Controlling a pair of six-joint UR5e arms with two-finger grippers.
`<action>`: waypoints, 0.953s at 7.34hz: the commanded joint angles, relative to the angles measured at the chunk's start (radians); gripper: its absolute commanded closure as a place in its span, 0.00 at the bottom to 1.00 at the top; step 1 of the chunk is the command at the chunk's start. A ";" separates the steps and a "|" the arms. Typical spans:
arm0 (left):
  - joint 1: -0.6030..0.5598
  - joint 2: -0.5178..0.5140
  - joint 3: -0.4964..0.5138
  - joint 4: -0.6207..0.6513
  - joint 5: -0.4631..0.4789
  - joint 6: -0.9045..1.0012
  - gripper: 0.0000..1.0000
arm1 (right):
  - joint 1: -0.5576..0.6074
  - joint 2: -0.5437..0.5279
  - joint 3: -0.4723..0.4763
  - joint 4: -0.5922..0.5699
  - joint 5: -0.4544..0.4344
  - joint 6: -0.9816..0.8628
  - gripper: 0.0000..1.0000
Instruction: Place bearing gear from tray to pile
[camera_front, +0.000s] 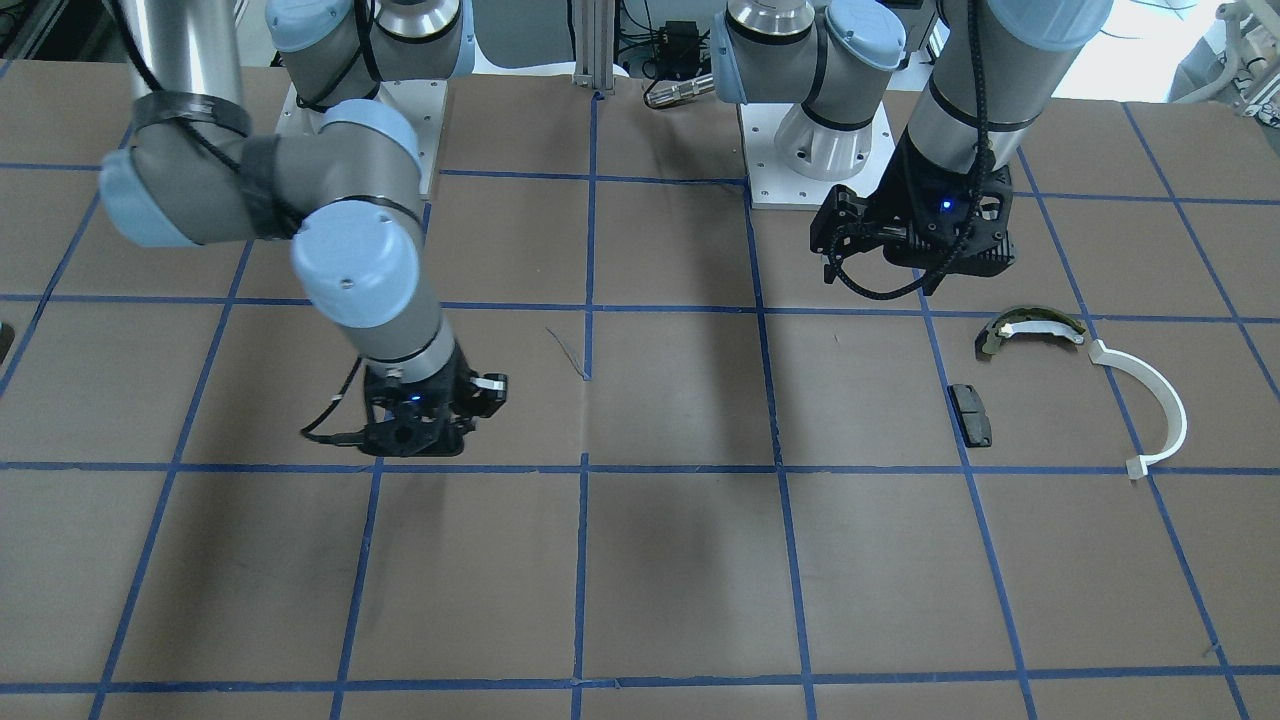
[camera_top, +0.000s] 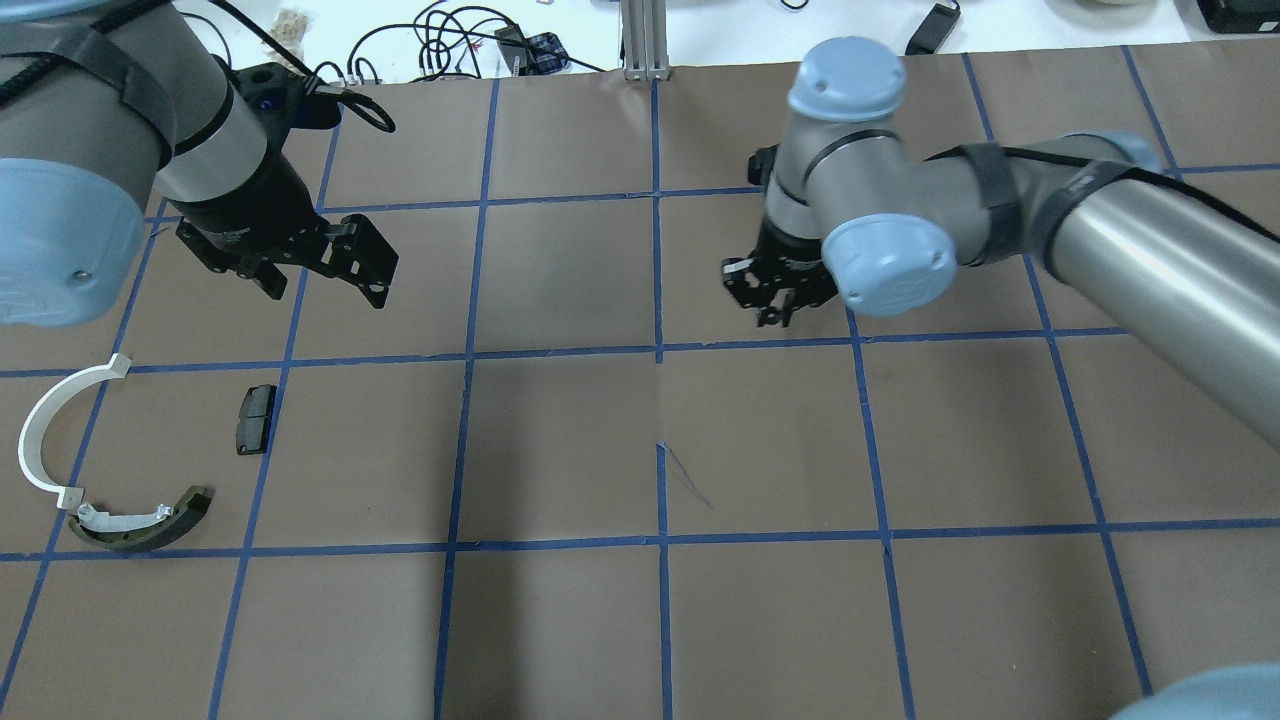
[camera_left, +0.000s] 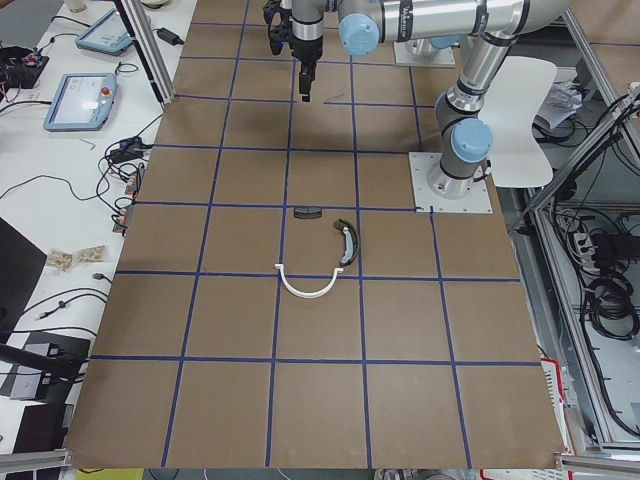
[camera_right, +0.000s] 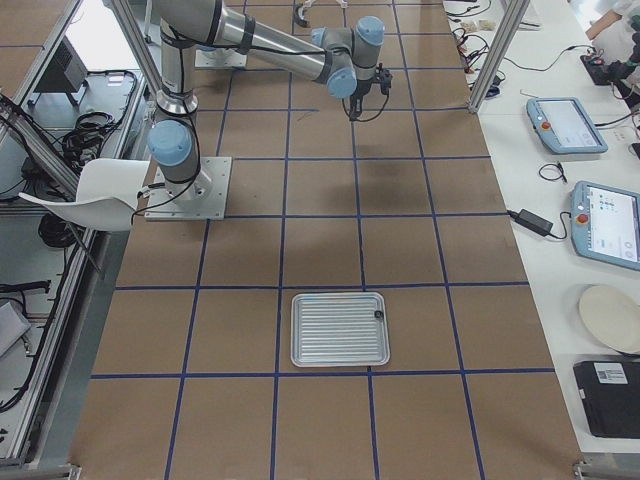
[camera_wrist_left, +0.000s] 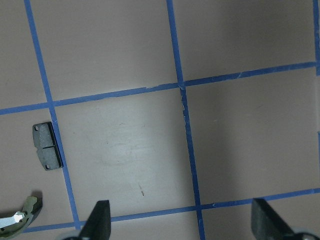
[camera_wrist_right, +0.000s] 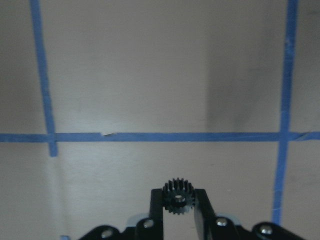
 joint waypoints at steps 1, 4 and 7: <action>-0.001 -0.002 -0.001 0.002 0.001 0.000 0.00 | 0.222 0.052 0.001 -0.104 0.005 0.327 1.00; -0.001 -0.005 -0.007 0.004 0.002 0.000 0.00 | 0.309 0.134 0.002 -0.206 0.028 0.454 1.00; 0.004 -0.008 -0.002 0.014 -0.003 0.001 0.00 | 0.298 0.125 -0.004 -0.239 0.022 0.451 0.00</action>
